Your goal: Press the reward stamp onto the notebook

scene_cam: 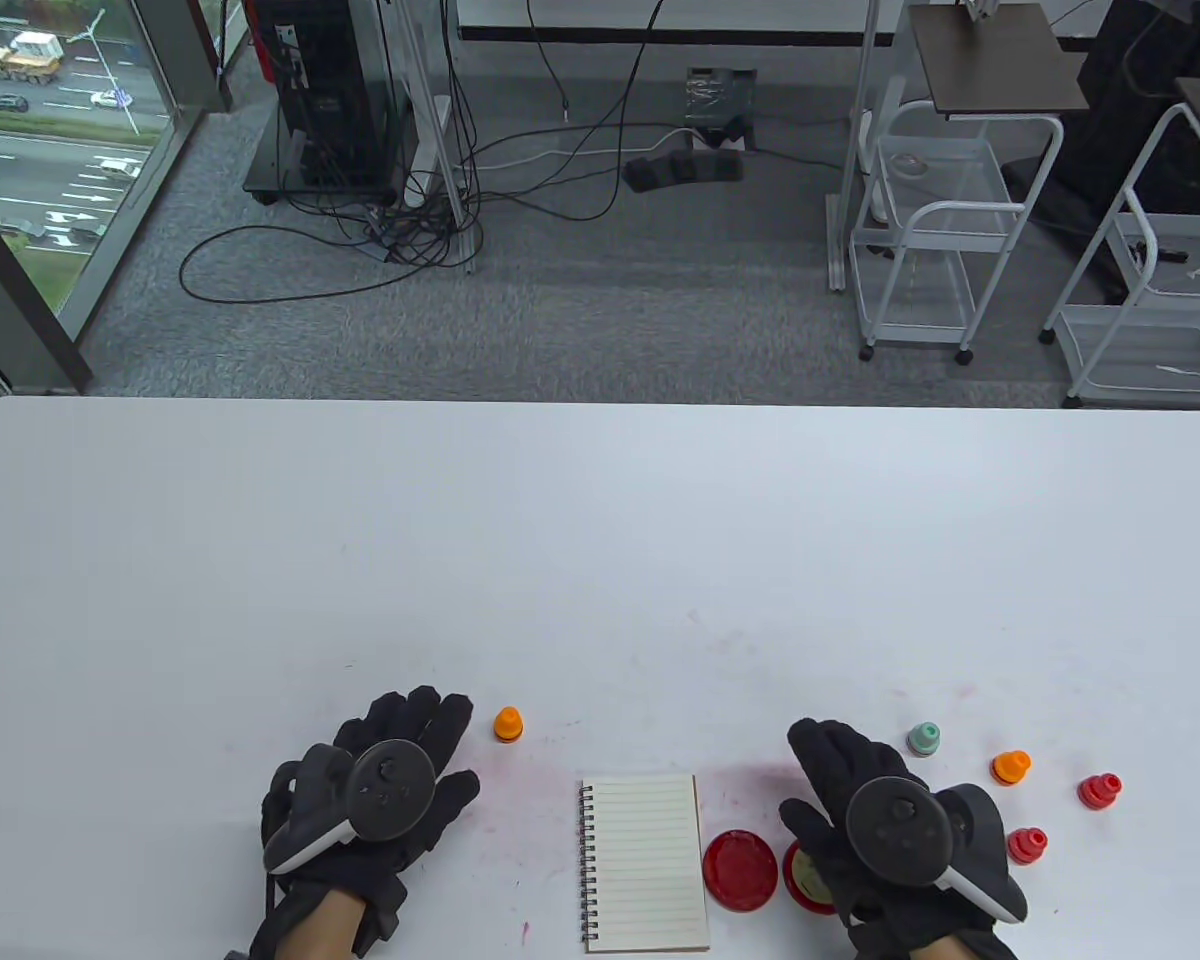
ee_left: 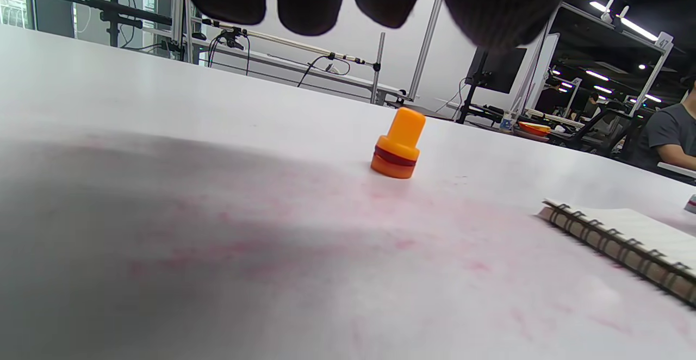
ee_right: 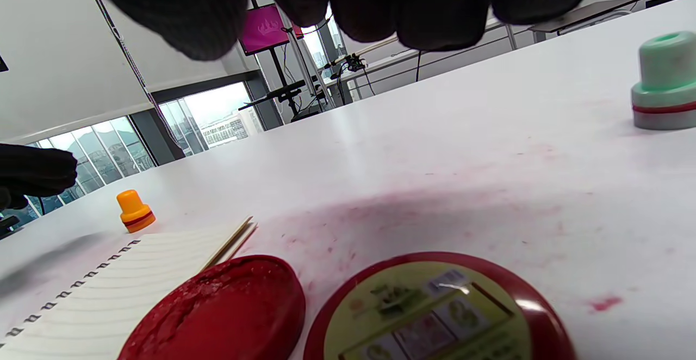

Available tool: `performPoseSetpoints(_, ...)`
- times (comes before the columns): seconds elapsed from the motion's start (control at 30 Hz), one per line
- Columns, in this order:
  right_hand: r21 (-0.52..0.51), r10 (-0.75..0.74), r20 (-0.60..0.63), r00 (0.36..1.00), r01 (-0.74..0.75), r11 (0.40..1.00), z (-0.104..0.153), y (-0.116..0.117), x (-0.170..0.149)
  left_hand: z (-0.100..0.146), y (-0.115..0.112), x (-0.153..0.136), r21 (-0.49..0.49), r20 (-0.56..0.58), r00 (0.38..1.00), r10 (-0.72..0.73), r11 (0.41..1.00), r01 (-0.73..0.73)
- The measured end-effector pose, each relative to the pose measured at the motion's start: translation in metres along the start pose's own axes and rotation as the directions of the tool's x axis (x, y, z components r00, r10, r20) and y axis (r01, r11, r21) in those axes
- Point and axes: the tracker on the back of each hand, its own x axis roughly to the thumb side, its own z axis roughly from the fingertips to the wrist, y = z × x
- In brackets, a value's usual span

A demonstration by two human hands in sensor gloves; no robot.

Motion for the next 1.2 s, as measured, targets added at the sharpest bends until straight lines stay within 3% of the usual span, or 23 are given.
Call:
performPoseSetpoints(0.1, -0.004, -0.002, -0.001, 1.0, 0.002, 1.0, 0.0, 0.0, -0.001, -0.011, -0.009, 0.003, -0.051, -0.006, 1.0, 0.022, 0.998, -0.022)
performPoseSetpoints(0.23, -0.009, -0.007, -0.003, 1.0, 0.007, 1.0, 0.0, 0.0, -0.001, -0.025, -0.017, 0.013, -0.113, 0.007, 0.998, -0.066, 0.991, 0.066)
performPoseSetpoints(0.63, 0.002, 0.005, 0.01, 1.0, -0.005, 1.0, -0.001, -0.001, 0.005, -0.058, -0.018, 0.023, -0.108, -0.047, 0.987, -0.152, 0.983, 0.146)
performPoseSetpoints(0.97, 0.026, 0.022, 0.024, 0.999, -0.022, 0.999, -0.002, 0.002, 0.01, -0.074, -0.022, 0.021, -0.165, -0.078, 0.984, -0.161, 0.975, 0.147)
performPoseSetpoints(1.2, 0.039, 0.022, 0.021, 1.0, -0.022, 0.999, -0.002, 0.002, 0.011, -0.083, -0.034, 0.018, -0.229, -0.129, 0.99, -0.064, 0.973, 0.034)
